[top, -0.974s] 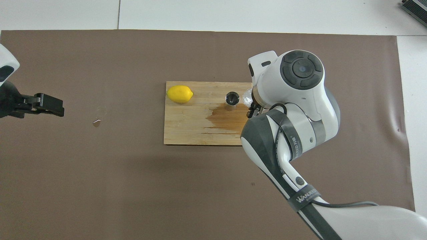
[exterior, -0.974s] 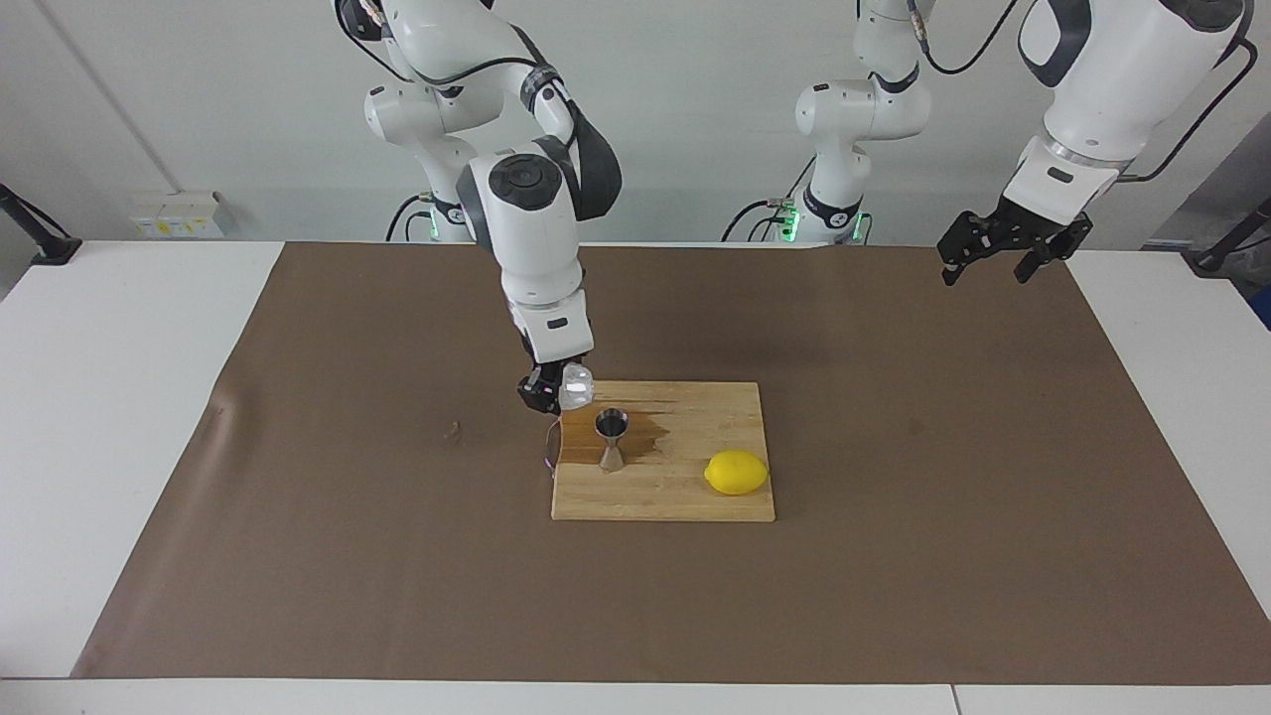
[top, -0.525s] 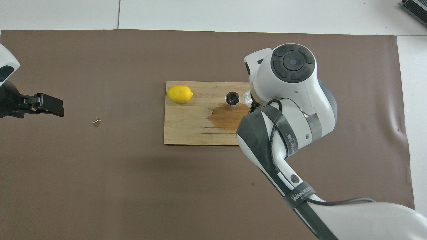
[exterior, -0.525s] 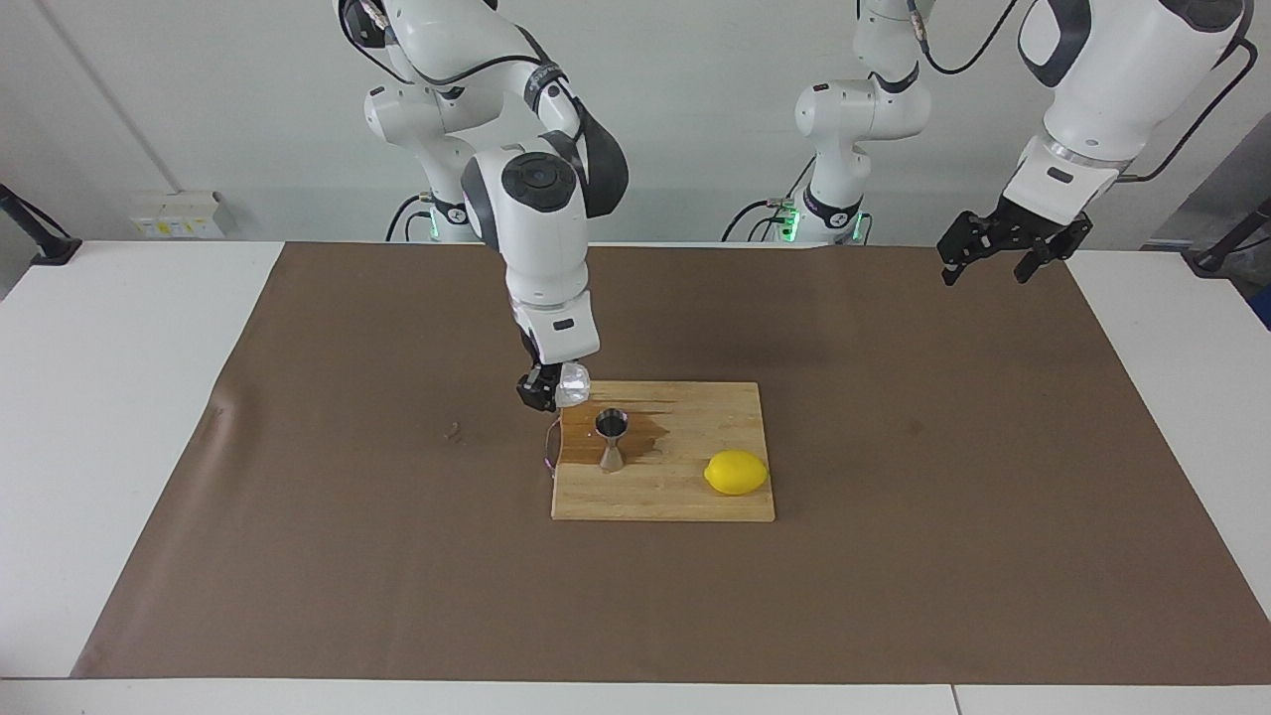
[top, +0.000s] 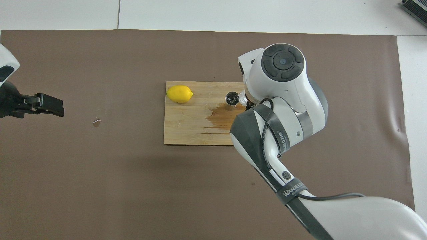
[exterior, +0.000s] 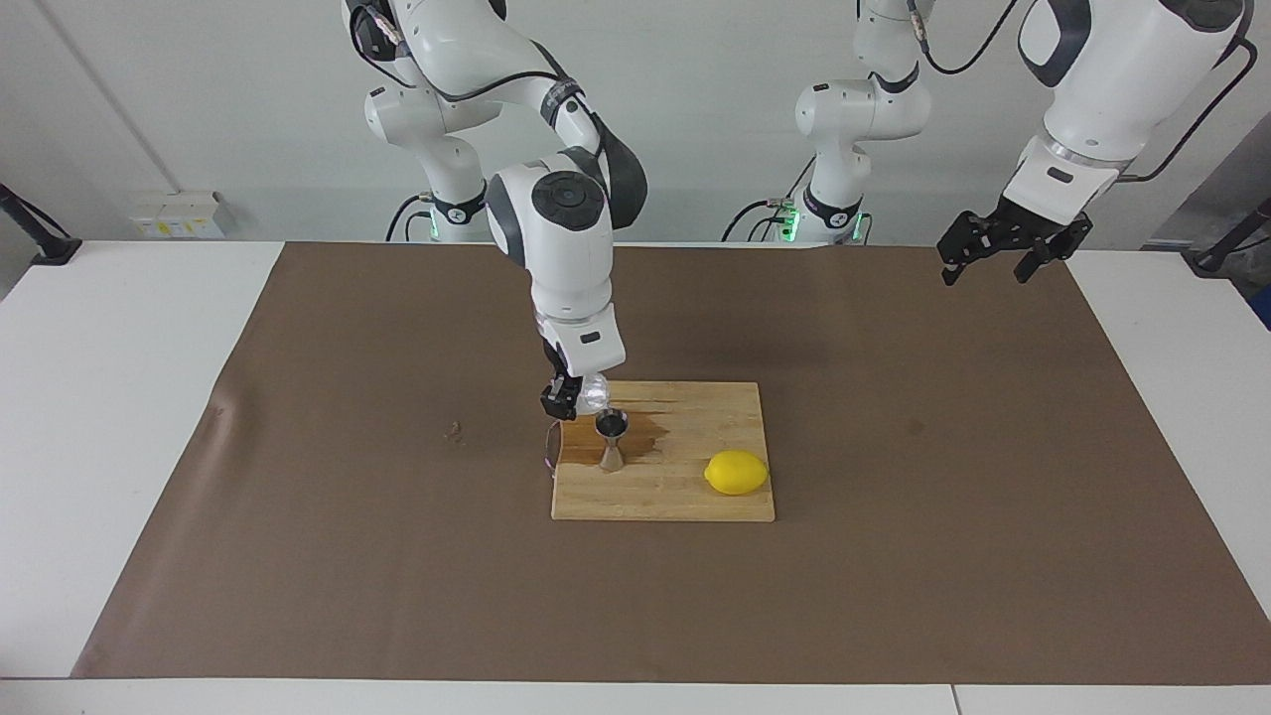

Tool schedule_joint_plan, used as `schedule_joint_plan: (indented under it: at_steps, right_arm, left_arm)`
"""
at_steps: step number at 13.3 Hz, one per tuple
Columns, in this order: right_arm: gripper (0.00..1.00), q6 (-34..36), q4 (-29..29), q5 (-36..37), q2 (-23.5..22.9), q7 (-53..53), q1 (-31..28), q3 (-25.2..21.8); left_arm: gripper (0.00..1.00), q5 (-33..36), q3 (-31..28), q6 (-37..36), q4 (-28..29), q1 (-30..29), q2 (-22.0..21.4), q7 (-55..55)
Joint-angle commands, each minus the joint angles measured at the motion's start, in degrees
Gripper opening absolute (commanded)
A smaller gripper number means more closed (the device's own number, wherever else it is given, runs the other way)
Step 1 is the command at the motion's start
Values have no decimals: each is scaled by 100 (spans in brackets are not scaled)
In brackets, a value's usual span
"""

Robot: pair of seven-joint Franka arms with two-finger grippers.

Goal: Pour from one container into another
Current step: 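Tilt the white cup over the dark cup with the right gripper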

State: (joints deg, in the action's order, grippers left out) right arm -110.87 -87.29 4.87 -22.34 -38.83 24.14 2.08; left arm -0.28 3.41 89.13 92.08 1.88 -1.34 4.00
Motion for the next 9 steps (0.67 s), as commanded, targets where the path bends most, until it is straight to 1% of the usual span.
schedule_joint_plan:
  at_steps: [1,9]
  right_arm:
    - [44,4,168,190,-103,139,-23,38]
    - [44,-4,177,181,-174,139,-14,47]
  left_arm:
    - [100,89,11,-36,144,-21,-138,-22]
    - [100,89,11,-36,144,-21,-138,-13]
